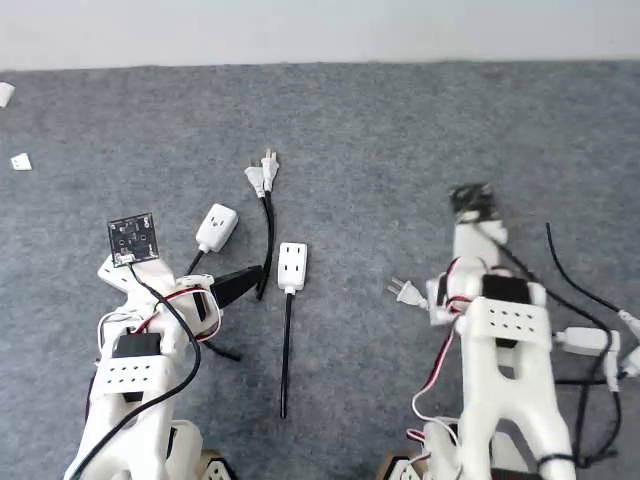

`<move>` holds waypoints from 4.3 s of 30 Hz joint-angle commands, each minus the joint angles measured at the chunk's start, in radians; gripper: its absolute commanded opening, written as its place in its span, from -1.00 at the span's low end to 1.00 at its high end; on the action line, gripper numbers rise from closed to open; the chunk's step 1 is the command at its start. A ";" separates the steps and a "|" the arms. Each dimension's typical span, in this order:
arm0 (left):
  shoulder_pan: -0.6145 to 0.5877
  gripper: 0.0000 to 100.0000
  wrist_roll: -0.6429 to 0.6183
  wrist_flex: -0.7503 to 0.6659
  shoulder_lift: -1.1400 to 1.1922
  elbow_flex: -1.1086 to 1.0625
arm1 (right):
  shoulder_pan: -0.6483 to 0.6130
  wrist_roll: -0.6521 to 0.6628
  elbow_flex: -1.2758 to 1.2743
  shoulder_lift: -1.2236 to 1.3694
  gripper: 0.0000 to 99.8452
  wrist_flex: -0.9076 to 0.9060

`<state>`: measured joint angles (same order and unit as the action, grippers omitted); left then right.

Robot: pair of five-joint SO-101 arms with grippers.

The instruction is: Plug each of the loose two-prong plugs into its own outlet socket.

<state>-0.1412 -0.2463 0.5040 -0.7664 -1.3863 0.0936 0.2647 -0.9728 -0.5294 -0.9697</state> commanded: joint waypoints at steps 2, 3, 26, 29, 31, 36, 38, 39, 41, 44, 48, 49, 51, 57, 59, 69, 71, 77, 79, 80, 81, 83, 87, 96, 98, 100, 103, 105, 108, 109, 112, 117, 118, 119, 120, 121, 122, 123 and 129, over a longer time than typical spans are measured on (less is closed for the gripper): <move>0.000 0.02 0.005 -0.021 -0.021 0.025 | 0.051 0.178 -0.061 0.048 -0.77 0.024; 0.000 0.02 0.005 -0.021 -0.021 0.025 | 0.076 0.204 -0.074 0.058 -0.77 0.024; 0.002 0.02 0.006 -0.023 -0.020 0.027 | 0.282 0.215 -0.091 -0.254 -0.77 -0.240; 0.000 0.02 0.006 -0.023 -0.021 0.025 | 0.383 0.226 -0.157 -0.440 -0.77 -0.246; 0.000 0.02 0.006 -0.023 -0.021 0.025 | 0.430 0.261 -0.229 -0.542 -0.77 -0.246; 0.002 0.02 0.006 -0.023 -0.021 0.025 | 0.458 0.381 -0.411 -0.665 -0.77 -0.193; 0.002 0.02 0.006 -0.023 -0.021 0.025 | 0.461 0.381 -0.436 -0.654 -0.77 -0.166; 0.002 0.02 0.006 -0.023 -0.021 0.025 | 0.470 0.381 -0.445 -0.647 -0.77 -0.154; 0.002 0.02 0.006 -0.023 -0.021 0.025 | 0.487 0.381 -0.454 -0.627 -0.77 -0.122; 0.002 0.02 0.006 -0.021 -0.021 0.025 | 0.513 0.381 -0.454 -0.593 -0.77 -0.081; 0.002 0.02 0.006 -0.021 -0.021 0.025 | 0.553 0.384 -0.446 -0.535 -0.77 -0.015; 0.002 0.02 0.006 -0.021 -0.021 0.025 | 0.550 0.385 -0.446 -0.515 -0.77 -0.007; 0.002 0.02 0.006 -0.021 -0.021 0.025 | 0.550 0.387 -0.430 -0.472 -0.77 -0.002; 0.002 0.02 0.006 -0.021 -0.021 0.025 | 0.556 0.400 -0.351 -0.278 -0.82 0.039; 0.002 0.02 0.006 -0.021 -0.021 0.024 | 0.558 0.423 -0.315 -0.197 -0.87 0.039; 0.003 0.02 0.006 -0.021 -0.021 0.024 | 0.598 0.341 -0.195 -0.059 -0.98 0.096; 0.003 0.02 0.006 -0.021 -0.021 0.024 | 0.596 0.311 -0.161 -0.087 -0.98 0.094; 0.003 0.02 0.006 -0.021 -0.023 0.024 | 0.541 0.212 -0.005 -0.133 -0.98 0.096; 0.003 0.02 0.006 -0.021 -0.023 0.024 | 0.479 0.199 0.035 -0.116 -0.98 0.102; 0.003 0.02 0.006 -0.021 -0.023 0.024 | 0.440 0.189 0.052 -0.105 -0.98 0.104; 0.003 0.02 0.006 -0.021 -0.023 0.024 | 0.397 0.178 0.075 -0.091 -0.98 0.104; 0.003 0.02 0.006 -0.021 -0.023 0.024 | 0.318 0.149 0.117 -0.056 -0.98 0.116; 0.000 0.02 0.008 -0.021 -0.023 0.024 | 0.206 0.104 0.216 0.044 -0.98 0.191; -0.002 0.02 0.008 -0.021 -0.023 0.022 | 0.019 0.103 0.583 0.461 -0.98 0.214; -0.003 0.02 0.008 -0.021 -0.023 0.022 | -0.028 0.103 0.663 0.559 -0.98 0.214; -0.005 0.02 0.008 -0.021 -0.023 0.022 | -0.071 0.103 0.744 0.651 -0.98 0.214; -0.023 0.02 0.008 -0.021 -0.023 0.022 | -0.116 0.104 0.872 0.792 -0.98 0.214; -0.025 0.02 0.008 -0.021 -0.023 0.022 | -0.124 0.104 0.953 0.880 -0.97 0.211; -0.025 0.02 0.008 -0.021 -0.023 0.022 | -0.117 0.104 1.045 0.974 -0.84 0.193; -0.023 0.02 0.008 -0.021 -0.023 0.022 | -0.117 0.101 1.071 0.992 -0.78 0.176; -0.023 0.02 0.008 -0.021 -0.023 0.022 | -0.127 0.097 1.138 1.015 -0.63 0.107; -0.023 0.02 0.008 -0.021 -0.023 0.022 | -0.170 0.084 1.238 1.015 -0.66 -0.004; -0.023 0.02 0.008 -0.021 -0.023 0.022 | -0.173 0.057 1.261 1.015 -0.67 -0.027; -0.023 0.02 0.008 -0.021 -0.023 0.022 | -0.171 0.020 1.284 1.013 -0.68 -0.054; -0.023 0.02 0.008 -0.021 -0.023 0.022 | -0.166 -0.017 1.303 1.007 -0.70 -0.082; -0.023 0.02 0.008 -0.021 -0.023 0.022 | -0.165 -0.046 1.312 0.998 -0.72 -0.110; -0.023 0.02 0.008 -0.021 -0.023 0.022 | -0.154 -0.069 1.313 0.990 -0.77 -0.134; -0.023 0.02 0.008 -0.021 -0.023 0.022 | -0.148 -0.091 1.313 0.987 -0.82 -0.160; -0.023 0.02 0.008 -0.021 -0.023 0.022 | -0.183 -0.100 1.254 1.052 -0.98 -0.245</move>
<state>-0.1596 -0.2463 0.5040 -0.7679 -1.3863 -0.0690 0.1665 0.2839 0.5140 -1.1953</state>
